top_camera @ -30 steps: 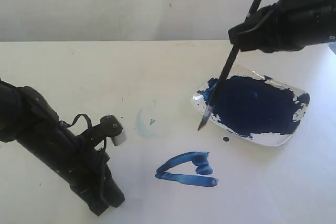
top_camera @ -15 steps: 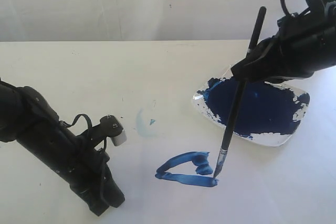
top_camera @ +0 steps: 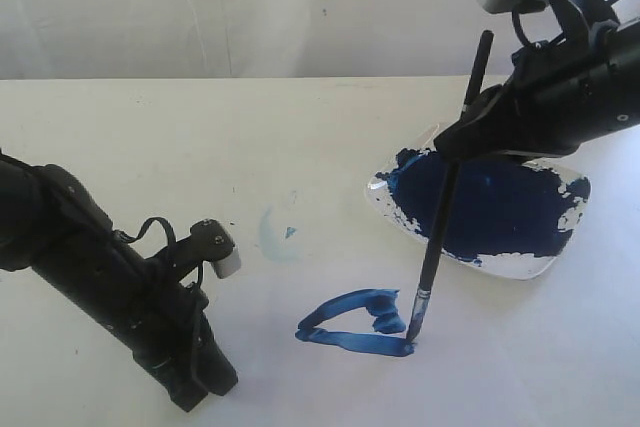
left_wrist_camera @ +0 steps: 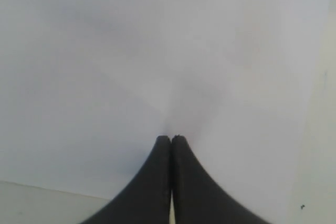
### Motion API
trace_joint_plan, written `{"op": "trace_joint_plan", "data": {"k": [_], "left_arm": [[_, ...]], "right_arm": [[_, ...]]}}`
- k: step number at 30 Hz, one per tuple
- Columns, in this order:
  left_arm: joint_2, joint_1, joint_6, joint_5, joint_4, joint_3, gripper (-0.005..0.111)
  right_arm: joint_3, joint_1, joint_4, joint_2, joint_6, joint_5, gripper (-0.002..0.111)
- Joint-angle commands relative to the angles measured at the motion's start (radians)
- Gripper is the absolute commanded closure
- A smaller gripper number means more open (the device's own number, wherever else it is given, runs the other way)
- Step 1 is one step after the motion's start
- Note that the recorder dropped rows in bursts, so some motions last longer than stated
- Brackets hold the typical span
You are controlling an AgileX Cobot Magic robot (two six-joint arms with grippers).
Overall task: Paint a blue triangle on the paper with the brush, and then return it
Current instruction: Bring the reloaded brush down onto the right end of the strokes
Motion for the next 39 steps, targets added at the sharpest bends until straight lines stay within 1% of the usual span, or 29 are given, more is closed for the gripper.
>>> {"op": "trace_joint_plan", "data": {"k": [1,12,28,39], "left_arm": [[0.001,0.001,0.001,0.022,-0.008,0.008,0.107],[0.001,0.001,0.001,0.022,-0.008,0.008,0.107],[0.001,0.001,0.001,0.022,-0.008,0.008,0.107],[0.001,0.001,0.001,0.022,-0.008,0.008,0.107]], "right_arm": [[-0.006,-0.001,0.011,0.005,0.003,-0.024,0.108],[-0.006,-0.001,0.011,0.005,0.01,0.042,0.108],[-0.006,-0.001,0.03,0.005,0.01,-0.038,0.108],[-0.006,-0.001,-0.013,0.004,0.037,0.02,0.108]]}}
